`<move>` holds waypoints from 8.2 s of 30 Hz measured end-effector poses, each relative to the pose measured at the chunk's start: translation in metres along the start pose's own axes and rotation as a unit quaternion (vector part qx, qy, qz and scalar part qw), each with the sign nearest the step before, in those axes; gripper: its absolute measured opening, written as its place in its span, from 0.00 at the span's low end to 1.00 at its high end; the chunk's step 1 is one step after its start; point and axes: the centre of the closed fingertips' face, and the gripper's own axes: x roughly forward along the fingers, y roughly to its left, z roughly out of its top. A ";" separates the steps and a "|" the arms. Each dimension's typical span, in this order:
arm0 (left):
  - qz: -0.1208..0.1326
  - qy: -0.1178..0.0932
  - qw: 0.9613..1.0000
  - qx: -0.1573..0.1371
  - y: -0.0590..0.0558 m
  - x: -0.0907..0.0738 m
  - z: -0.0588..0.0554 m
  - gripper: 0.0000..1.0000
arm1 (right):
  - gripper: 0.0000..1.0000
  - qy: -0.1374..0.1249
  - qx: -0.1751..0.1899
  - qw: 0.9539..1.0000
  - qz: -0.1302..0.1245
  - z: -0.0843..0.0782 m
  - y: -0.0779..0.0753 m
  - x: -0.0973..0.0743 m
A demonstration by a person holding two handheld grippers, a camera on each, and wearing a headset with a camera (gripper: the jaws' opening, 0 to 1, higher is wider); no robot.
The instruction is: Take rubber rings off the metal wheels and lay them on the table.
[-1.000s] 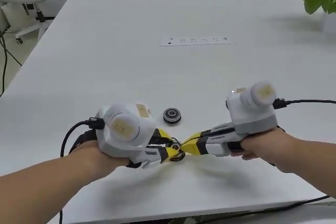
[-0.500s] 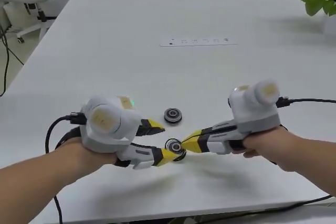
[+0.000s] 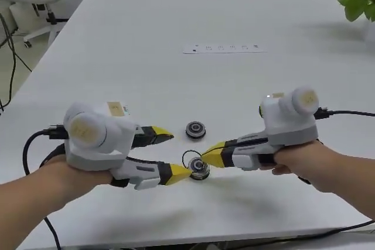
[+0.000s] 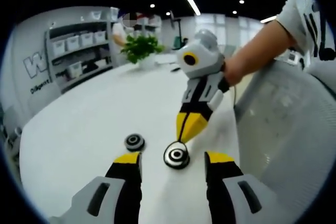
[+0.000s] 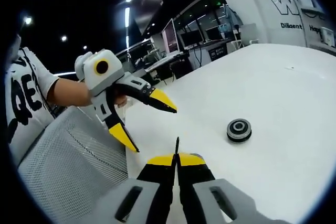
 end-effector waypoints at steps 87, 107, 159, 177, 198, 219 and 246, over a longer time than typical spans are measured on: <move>0.038 -0.014 0.998 -0.038 0.014 -0.044 -0.005 0.69 | 0.52 0.035 -0.139 0.989 -0.047 0.003 0.004 0.017; 0.025 -0.016 0.999 -0.021 0.017 -0.022 0.013 0.68 | 0.52 0.031 -0.149 0.986 -0.069 0.005 -0.015 -0.018; -0.064 0.040 0.997 -0.025 -0.009 0.053 -0.022 0.39 | 0.22 0.076 -0.134 0.988 -0.028 -0.042 -0.027 0.008; -0.065 0.062 0.996 -0.016 -0.010 0.062 -0.031 0.20 | 0.15 0.083 -0.136 0.987 -0.024 -0.046 -0.025 0.009; -0.033 0.069 0.997 0.004 -0.010 0.062 -0.032 0.13 | 0.13 0.095 -0.132 0.986 -0.028 -0.049 -0.024 0.009; -0.027 0.072 0.997 0.005 -0.011 0.061 -0.032 0.13 | 0.00 0.098 -0.101 0.990 -0.032 -0.052 -0.026 0.006; -0.026 0.081 0.996 0.025 -0.012 0.060 -0.033 0.12 | 0.00 0.029 0.066 0.997 -0.034 -0.037 -0.033 -0.002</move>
